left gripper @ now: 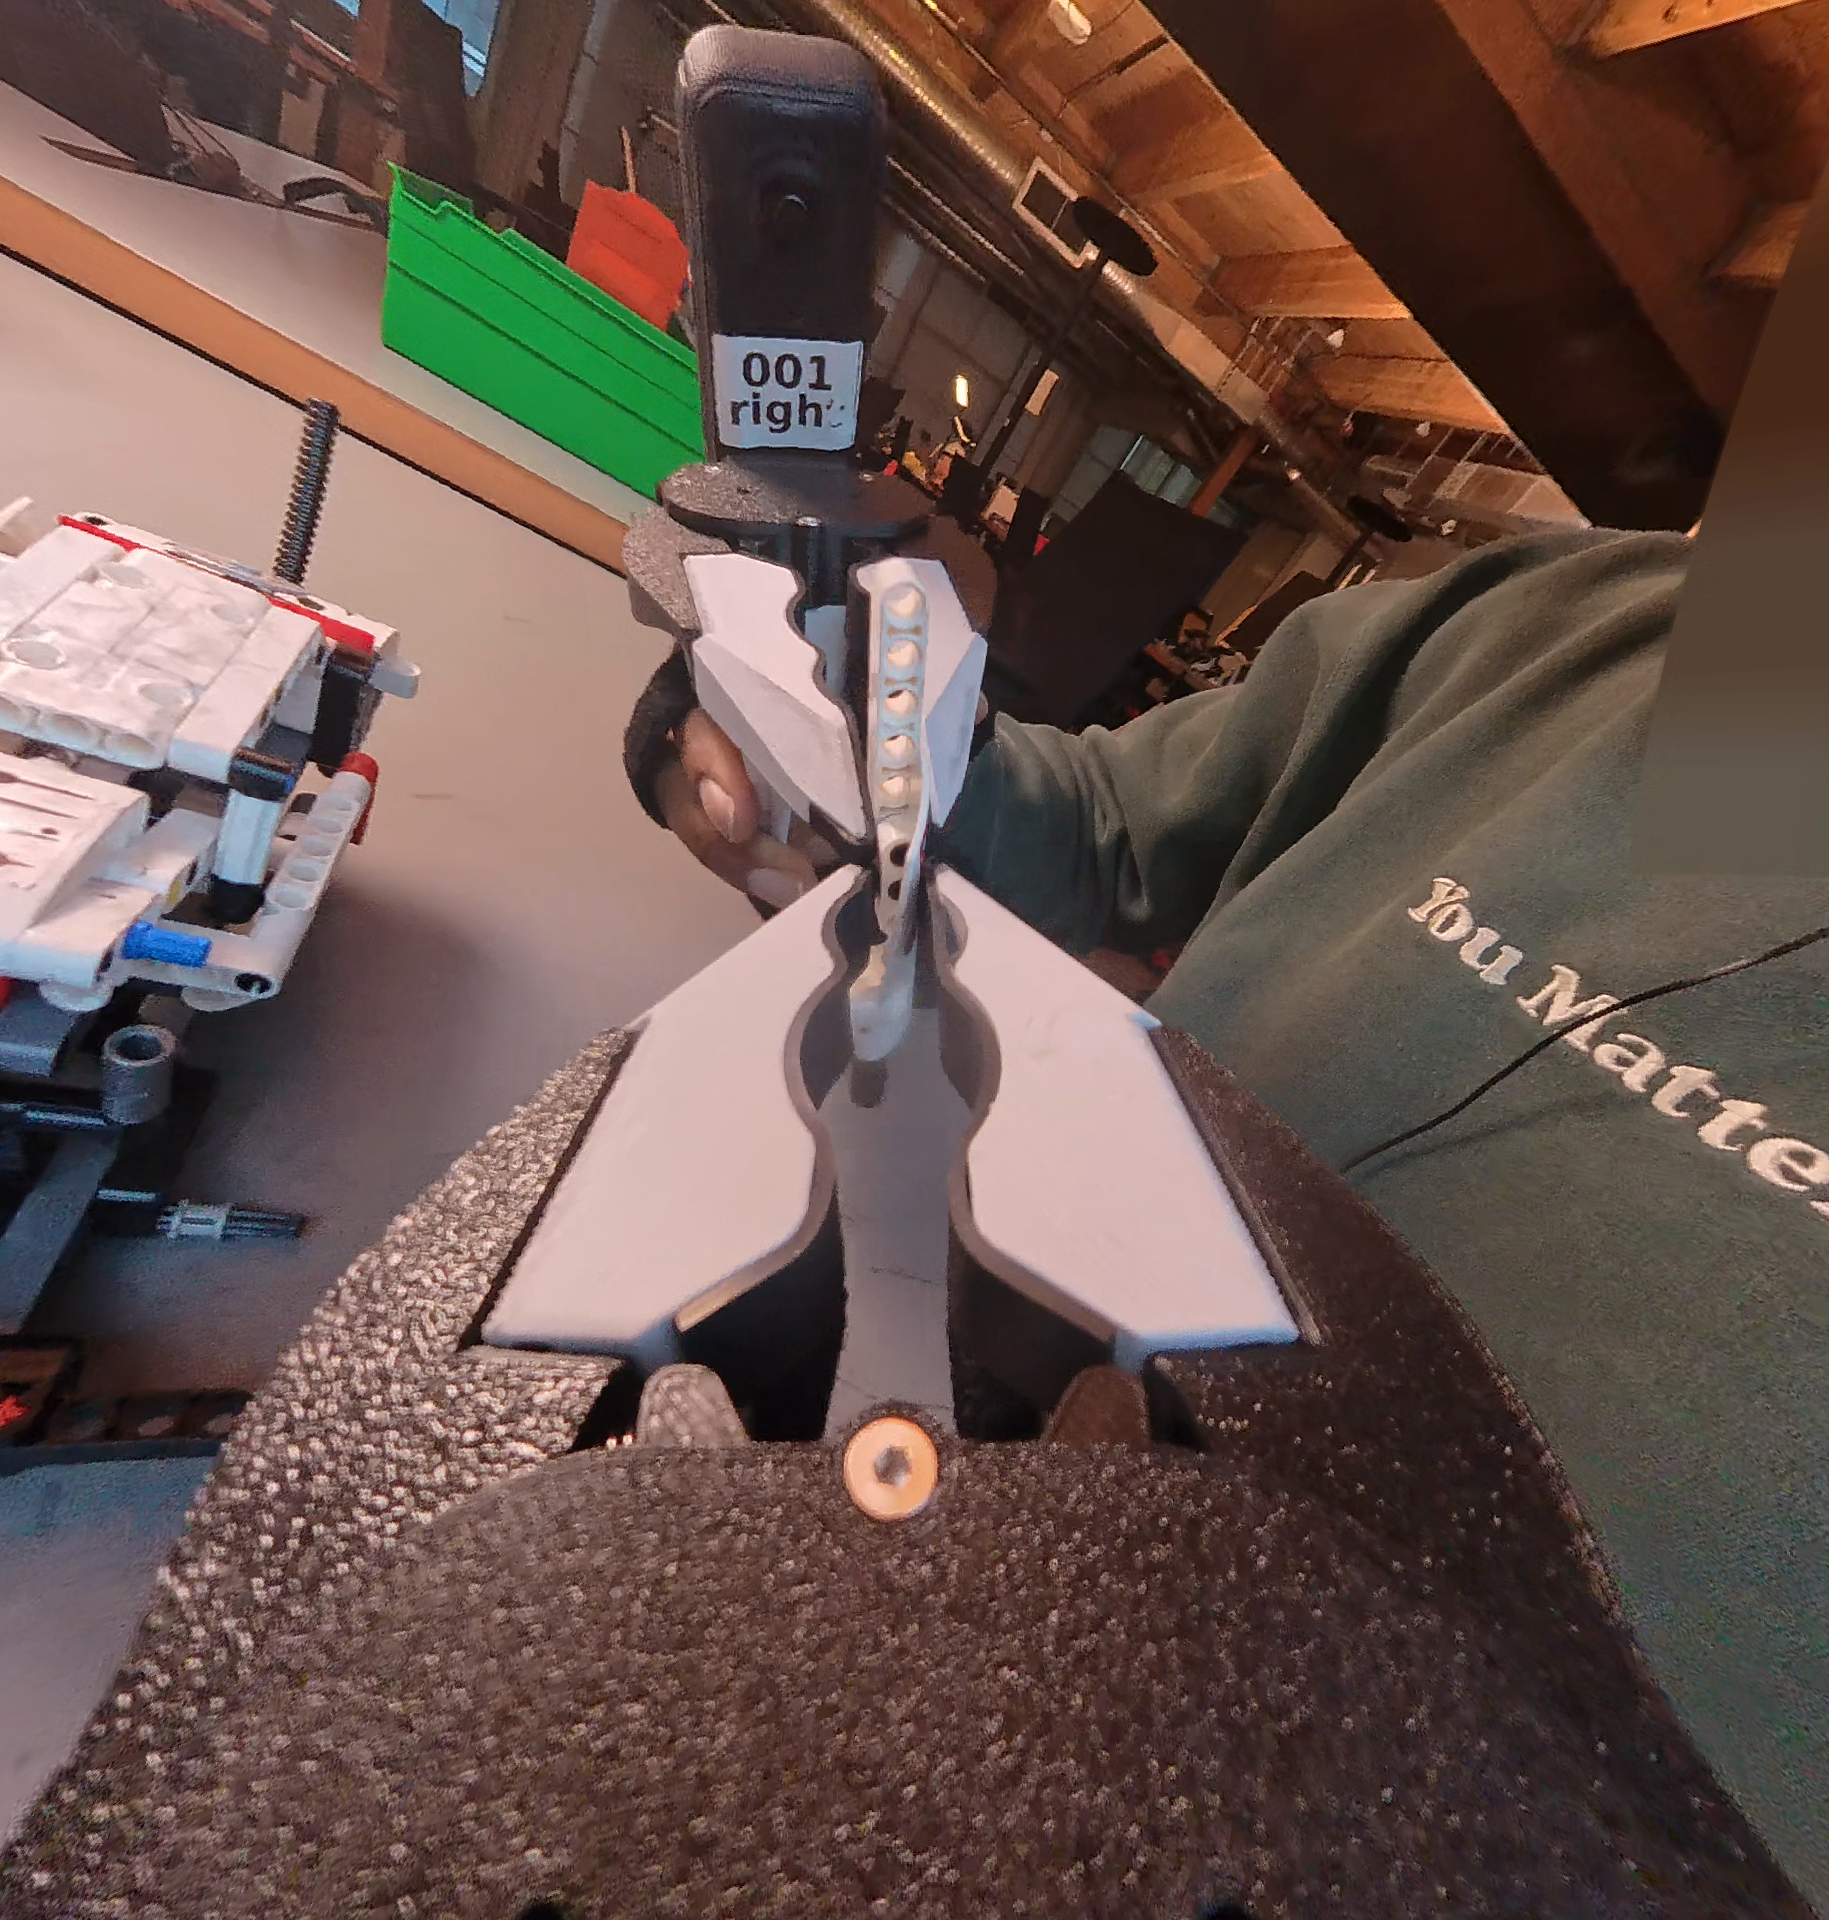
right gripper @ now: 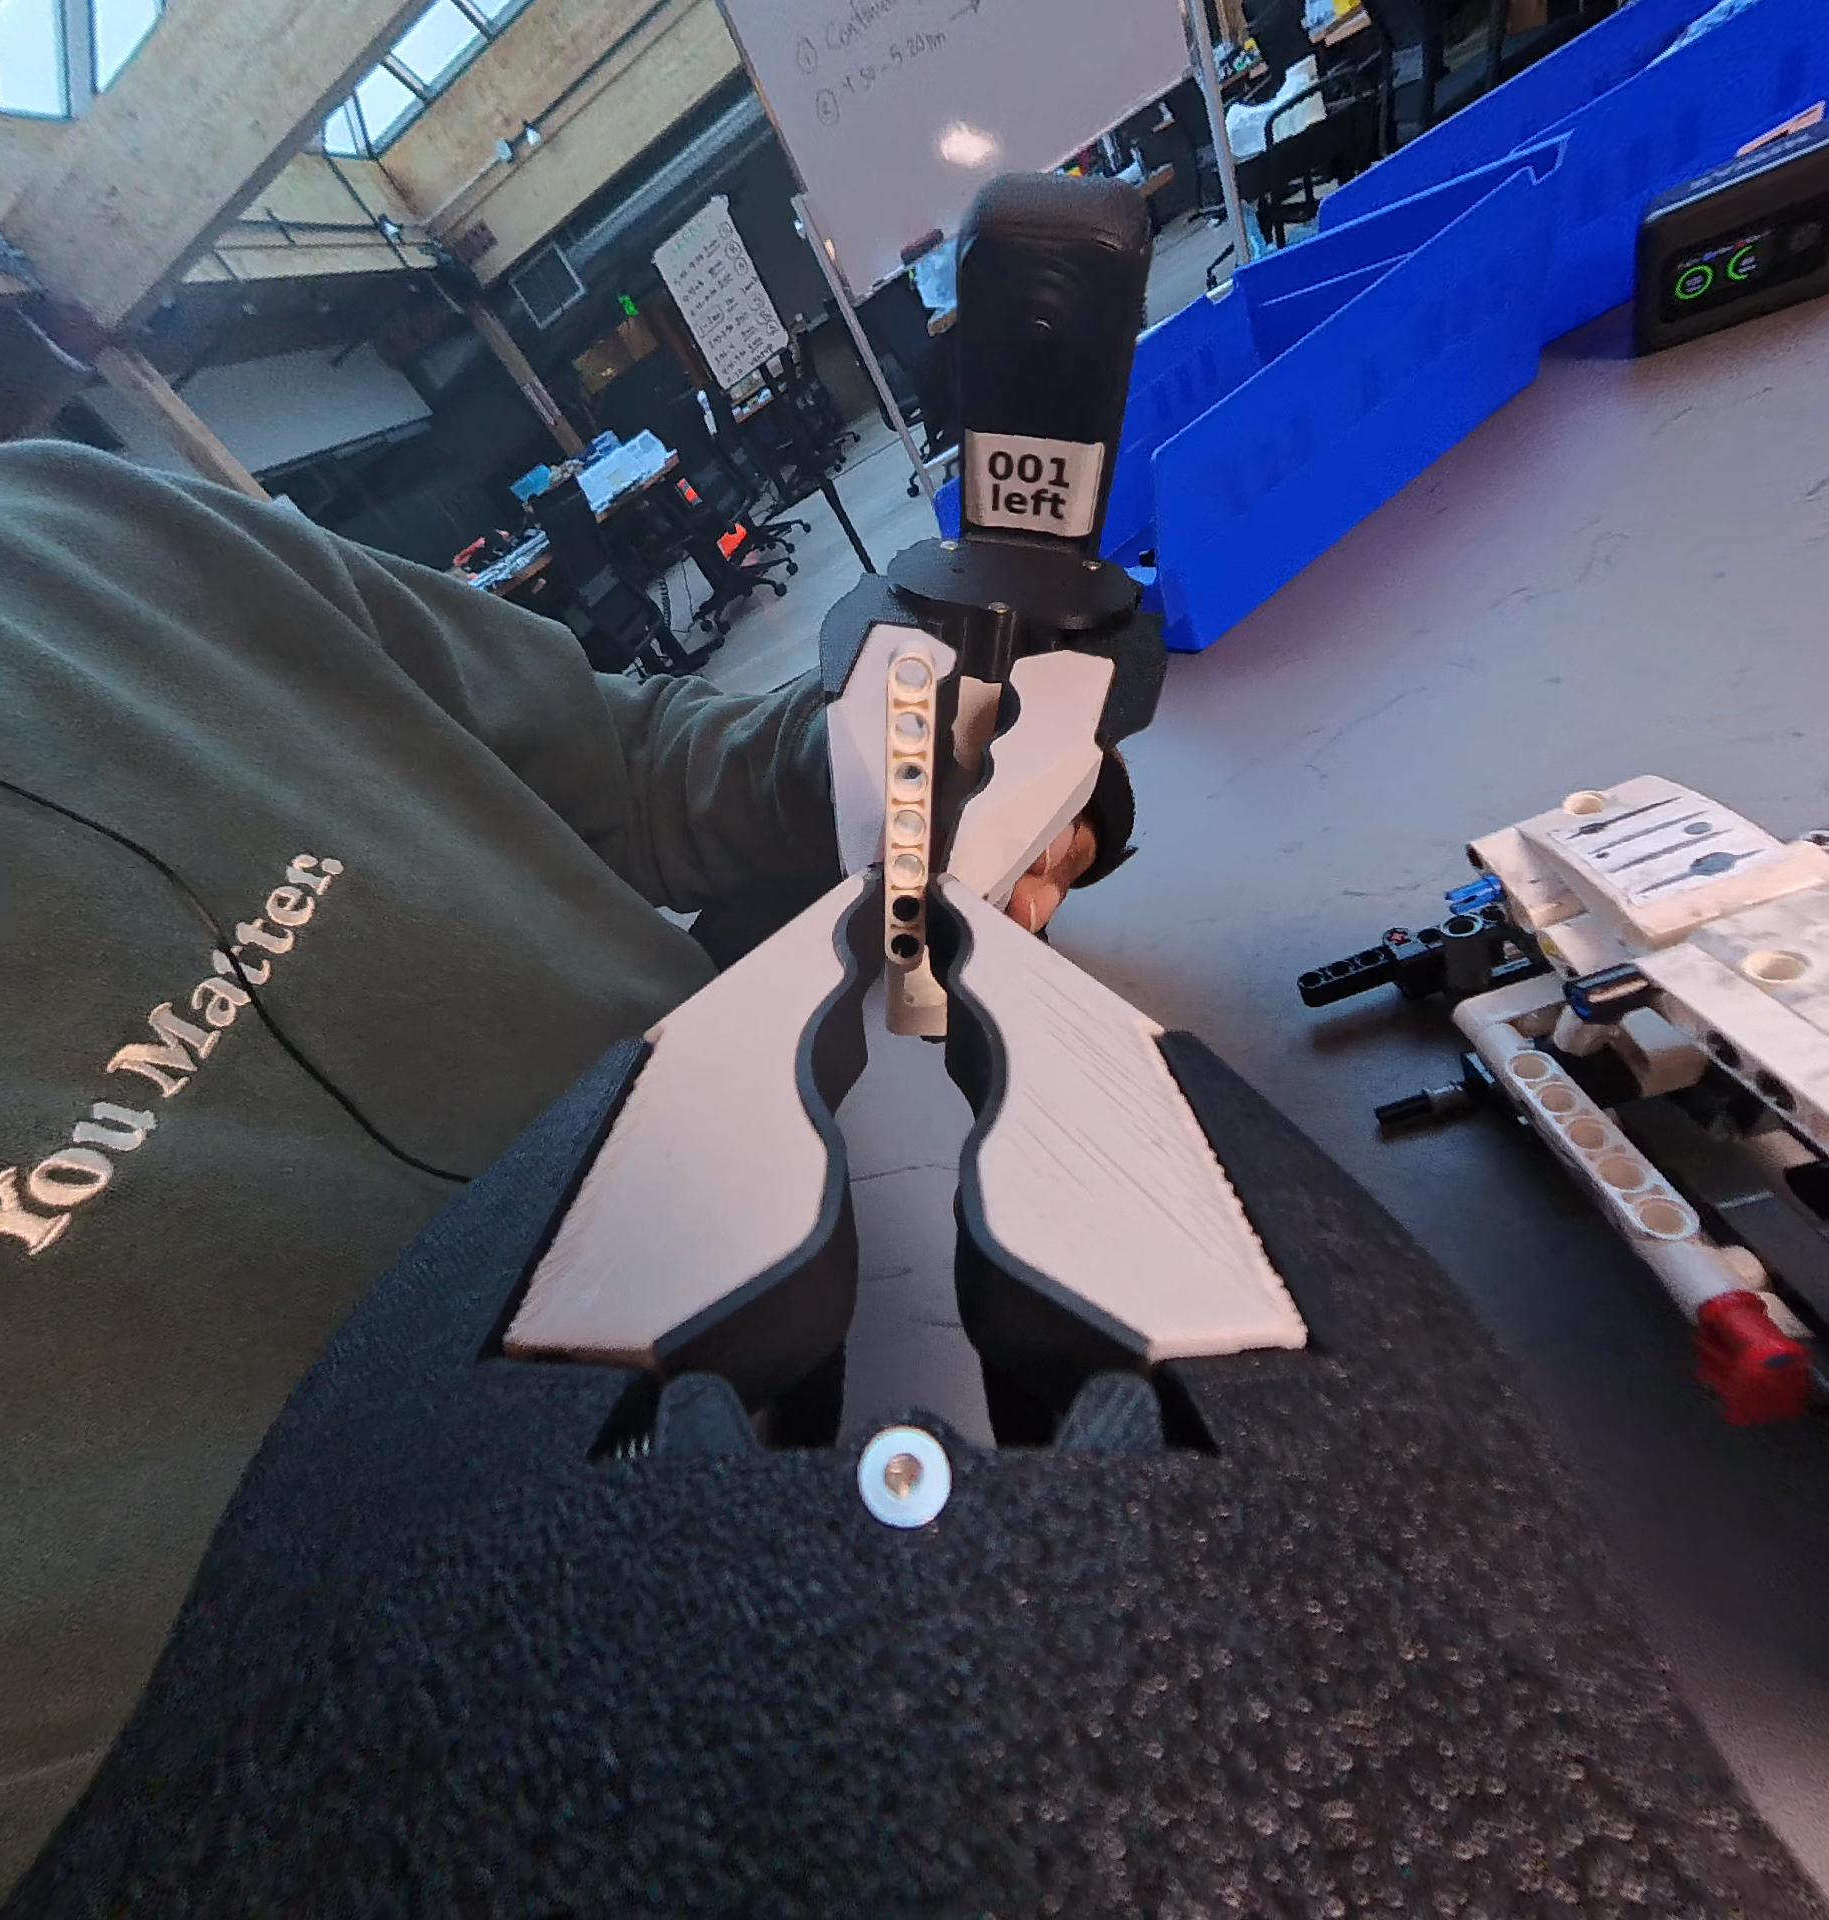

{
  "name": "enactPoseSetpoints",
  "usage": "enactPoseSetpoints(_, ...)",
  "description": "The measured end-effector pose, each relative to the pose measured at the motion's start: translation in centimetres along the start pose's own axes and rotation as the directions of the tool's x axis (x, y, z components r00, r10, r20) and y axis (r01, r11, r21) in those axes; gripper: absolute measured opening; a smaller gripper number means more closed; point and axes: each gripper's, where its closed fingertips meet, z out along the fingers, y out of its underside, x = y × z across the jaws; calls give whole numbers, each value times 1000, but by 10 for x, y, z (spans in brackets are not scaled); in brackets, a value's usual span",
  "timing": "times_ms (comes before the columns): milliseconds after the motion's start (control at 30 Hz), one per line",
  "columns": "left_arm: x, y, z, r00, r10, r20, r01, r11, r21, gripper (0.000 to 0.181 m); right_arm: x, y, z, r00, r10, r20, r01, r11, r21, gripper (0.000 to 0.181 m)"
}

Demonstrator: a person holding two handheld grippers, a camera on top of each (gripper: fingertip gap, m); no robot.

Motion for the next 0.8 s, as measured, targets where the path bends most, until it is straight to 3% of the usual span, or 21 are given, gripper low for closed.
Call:
enactPoseSetpoints(567,-6,-31,-9,997,18,80,-32,985,172,5,9,-22,-7,998,60,-7,-59,990,128,6)
enactPoseSetpoints(600,-6,-38,-15,997,13,79,-30,976,217,6,10,-25,-13,998,62,-5,-60,986,153,5)
enactPoseSetpoints(667,-10,-88,-78,995,-24,96,-25,880,474,5,27,-32,-39,995,62,-80,-43,975,217,6)
enactPoseSetpoints(700,-8,-87,-87,985,38,165,-106,898,427,5,26,-36,-40,995,46,-89,-24,972,234,6)
enactPoseSetpoints(800,-8,-57,-44,986,46,159,-87,961,263,6,8,-32,-6,999,-35,-34,40,986,165,7)
